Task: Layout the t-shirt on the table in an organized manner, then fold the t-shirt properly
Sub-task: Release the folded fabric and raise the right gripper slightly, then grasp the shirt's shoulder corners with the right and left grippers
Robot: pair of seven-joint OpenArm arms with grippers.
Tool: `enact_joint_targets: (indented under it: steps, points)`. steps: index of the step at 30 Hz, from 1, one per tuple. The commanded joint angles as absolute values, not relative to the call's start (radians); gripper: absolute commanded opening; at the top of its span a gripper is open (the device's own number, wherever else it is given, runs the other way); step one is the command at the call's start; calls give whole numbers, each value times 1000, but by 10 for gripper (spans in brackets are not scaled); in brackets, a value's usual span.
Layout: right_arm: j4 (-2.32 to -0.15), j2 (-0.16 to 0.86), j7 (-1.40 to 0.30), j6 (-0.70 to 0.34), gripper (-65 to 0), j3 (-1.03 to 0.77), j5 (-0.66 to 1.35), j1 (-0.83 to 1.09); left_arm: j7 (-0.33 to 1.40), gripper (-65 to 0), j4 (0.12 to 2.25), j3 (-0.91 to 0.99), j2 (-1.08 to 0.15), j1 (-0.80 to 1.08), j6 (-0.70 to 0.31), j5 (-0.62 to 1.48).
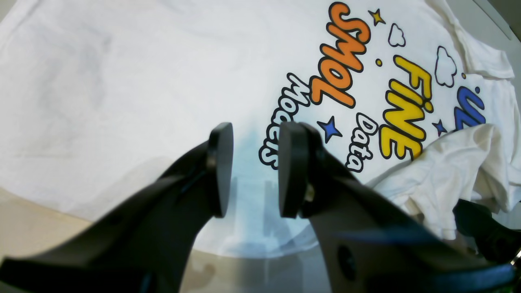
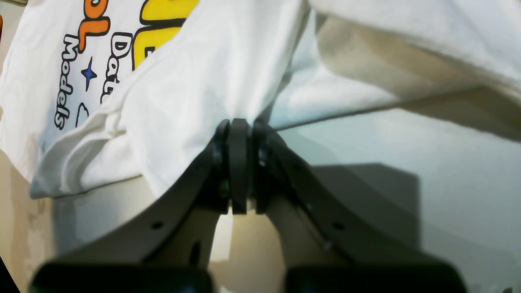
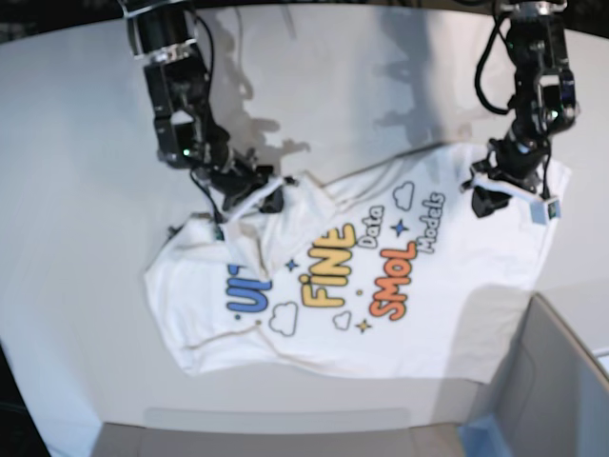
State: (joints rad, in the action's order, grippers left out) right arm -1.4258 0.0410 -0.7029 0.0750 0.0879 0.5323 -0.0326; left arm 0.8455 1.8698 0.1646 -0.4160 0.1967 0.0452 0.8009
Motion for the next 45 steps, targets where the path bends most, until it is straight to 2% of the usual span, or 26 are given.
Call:
enact_joint_targets:
  steps: [1,4,10,16,19,22,25,29,33,45]
  points:
    - [-1432,42,-708,79,-650,85,524,-51,828,-450,1885,174,-430,186,39,803]
    - [-1483,42,-708,79,-650,84,524,-48,828,-450,1885,174,-430,186,39,803]
    - [-1724,44,-722,79,-650,87,527,10,828,-450,1885,174,-430,186,39,803]
    - [-1824,44,-774,79,-650,77,529,47,828,-450,1885,177,-433,185,39,802]
    - [-1867,45,-774,79,-650,74,524,85,828,-446,1863,268,-433,185,41,802]
    - [-1913,45,-774,79,-650,47,524,130,837,-400,1776,401,-432,142,41,808]
    - [-1936,50,-776,79,-650,33,524,162,917,-353,1666,527,-430,73,41,808]
    - [-1937,85,-776,79,-650,10,530,186,1021,-351,1518,618,-432,-39,41,808]
    - [-1959,87,-776,79,-650,-15,530,209,1013,-351,1340,618,-433,-90,38,805]
    - [-1991,91,-776,79,-650,-16,527,239,918,-352,1323,630,-503,12,42,802]
